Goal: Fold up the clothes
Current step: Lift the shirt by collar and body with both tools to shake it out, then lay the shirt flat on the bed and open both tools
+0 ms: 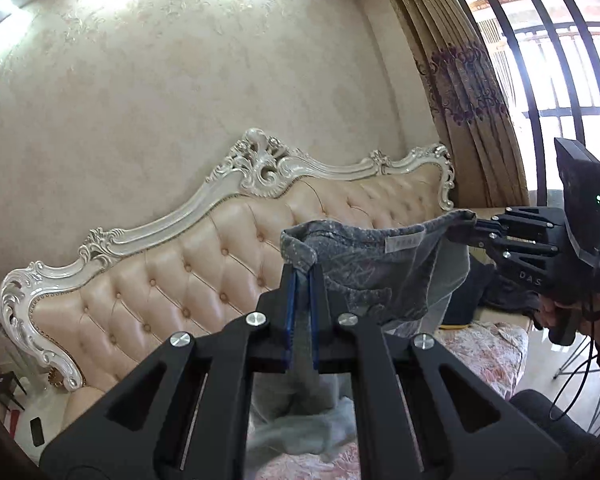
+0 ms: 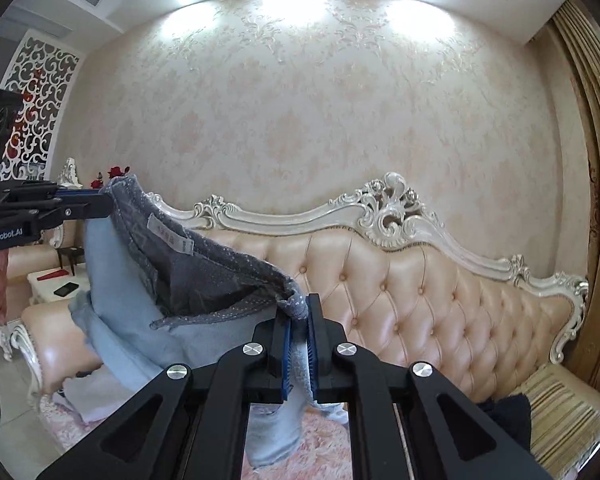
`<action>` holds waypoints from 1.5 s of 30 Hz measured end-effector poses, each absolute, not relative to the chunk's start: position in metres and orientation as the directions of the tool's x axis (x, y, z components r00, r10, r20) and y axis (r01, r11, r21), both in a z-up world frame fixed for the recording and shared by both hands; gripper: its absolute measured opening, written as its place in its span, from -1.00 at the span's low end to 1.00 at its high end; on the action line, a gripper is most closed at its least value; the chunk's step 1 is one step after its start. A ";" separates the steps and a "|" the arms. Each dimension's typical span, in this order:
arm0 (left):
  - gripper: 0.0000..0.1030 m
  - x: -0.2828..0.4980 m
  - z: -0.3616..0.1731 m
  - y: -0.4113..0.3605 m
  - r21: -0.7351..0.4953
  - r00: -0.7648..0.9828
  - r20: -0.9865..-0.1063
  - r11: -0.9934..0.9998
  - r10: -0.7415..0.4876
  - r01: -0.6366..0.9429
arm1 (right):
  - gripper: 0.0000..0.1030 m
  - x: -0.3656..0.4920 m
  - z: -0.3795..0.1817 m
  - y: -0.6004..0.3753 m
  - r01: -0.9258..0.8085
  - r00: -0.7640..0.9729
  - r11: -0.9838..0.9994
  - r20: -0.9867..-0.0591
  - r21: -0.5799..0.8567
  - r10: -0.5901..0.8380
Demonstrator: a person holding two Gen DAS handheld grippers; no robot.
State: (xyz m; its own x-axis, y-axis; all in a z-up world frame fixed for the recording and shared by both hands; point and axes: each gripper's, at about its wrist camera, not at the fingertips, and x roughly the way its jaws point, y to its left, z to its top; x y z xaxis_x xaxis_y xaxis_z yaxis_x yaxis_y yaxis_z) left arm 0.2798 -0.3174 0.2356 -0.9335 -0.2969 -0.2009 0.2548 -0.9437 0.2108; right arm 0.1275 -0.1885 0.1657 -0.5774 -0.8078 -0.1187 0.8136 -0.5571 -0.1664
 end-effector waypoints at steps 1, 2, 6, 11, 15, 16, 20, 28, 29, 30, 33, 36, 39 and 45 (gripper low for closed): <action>-0.85 0.283 0.232 -0.313 0.210 -0.931 -0.217 -0.946 -0.293 0.248 | -0.87 0.127 0.161 -0.188 0.810 -0.583 -0.562 -0.126 -0.167 -0.803; -0.85 0.278 0.223 -0.313 0.216 -0.927 -0.238 -0.946 -0.292 0.242 | -0.87 0.124 0.155 -0.187 0.807 -0.588 -0.566 -0.138 -0.168 -0.797; -0.85 0.253 0.183 -0.320 0.209 -0.903 -0.319 -0.951 -0.287 0.229 | -0.87 0.105 0.119 -0.191 0.797 -0.603 -0.577 -0.203 -0.177 -0.771; -0.85 0.209 0.109 -0.345 0.167 -0.847 -0.458 -0.962 -0.269 0.216 | -0.87 0.058 0.042 -0.220 0.791 -0.606 -0.591 -0.329 -0.156 -0.724; -0.85 0.164 0.067 -0.386 0.155 -0.792 -0.537 -0.957 -0.288 0.243 | -0.87 0.016 -0.013 -0.264 0.794 -0.589 -0.590 -0.421 -0.145 -0.690; -0.85 0.150 0.059 -0.400 0.150 -0.779 -0.555 -0.956 -0.293 0.253 | -0.87 0.007 -0.021 -0.275 0.796 -0.586 -0.588 -0.432 -0.145 -0.686; -0.85 0.089 0.015 -0.470 0.112 -0.717 -0.624 -0.943 -0.312 0.313 | -0.87 -0.051 -0.051 -0.343 0.807 -0.556 -0.577 -0.490 -0.126 -0.671; -0.58 0.000 -0.159 -0.597 -0.120 -0.548 -0.808 -0.850 -0.216 0.512 | -0.84 -0.172 -0.208 -0.475 0.818 -0.381 -0.576 -0.733 0.018 -0.564; -0.51 -0.001 -0.176 -0.601 -0.108 -0.510 -0.830 -0.833 -0.225 0.543 | -0.81 -0.182 -0.234 -0.482 0.810 -0.346 -0.585 -0.771 0.042 -0.534; -0.46 0.002 -0.189 -0.603 -0.090 -0.479 -0.845 -0.820 -0.237 0.565 | -0.79 -0.187 -0.252 -0.482 0.801 -0.323 -0.595 -0.795 0.059 -0.514; -0.10 0.031 -0.190 -0.616 -0.128 -0.495 -0.831 -0.778 -0.254 0.614 | -0.36 -0.195 -0.279 -0.467 0.771 -0.299 -0.630 -0.818 0.097 -0.492; 0.05 0.075 -0.174 -0.625 -0.232 -0.560 -0.797 -0.741 -0.226 0.630 | 0.02 -0.196 -0.263 -0.436 0.748 -0.337 -0.654 -0.784 0.114 -0.522; 0.10 0.126 -0.172 -0.608 -0.317 -0.582 -0.798 -0.713 -0.155 0.625 | 0.17 -0.183 -0.235 -0.399 0.742 -0.378 -0.661 -0.743 0.114 -0.553; 0.10 0.197 -0.199 -0.554 -0.416 -0.591 -0.804 -0.640 -0.073 0.645 | 0.28 -0.107 -0.210 -0.331 0.800 -0.262 -0.561 -0.720 0.210 -0.643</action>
State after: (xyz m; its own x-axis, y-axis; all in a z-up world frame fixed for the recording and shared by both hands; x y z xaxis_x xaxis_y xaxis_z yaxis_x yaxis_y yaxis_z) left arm 0.1973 -0.5538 -0.1988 -0.5907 -0.0731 -0.8036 0.6455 -0.6404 -0.4162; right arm -0.1070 -0.3315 -0.2104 -0.2620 -0.6431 -0.7196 0.8004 -0.5614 0.2103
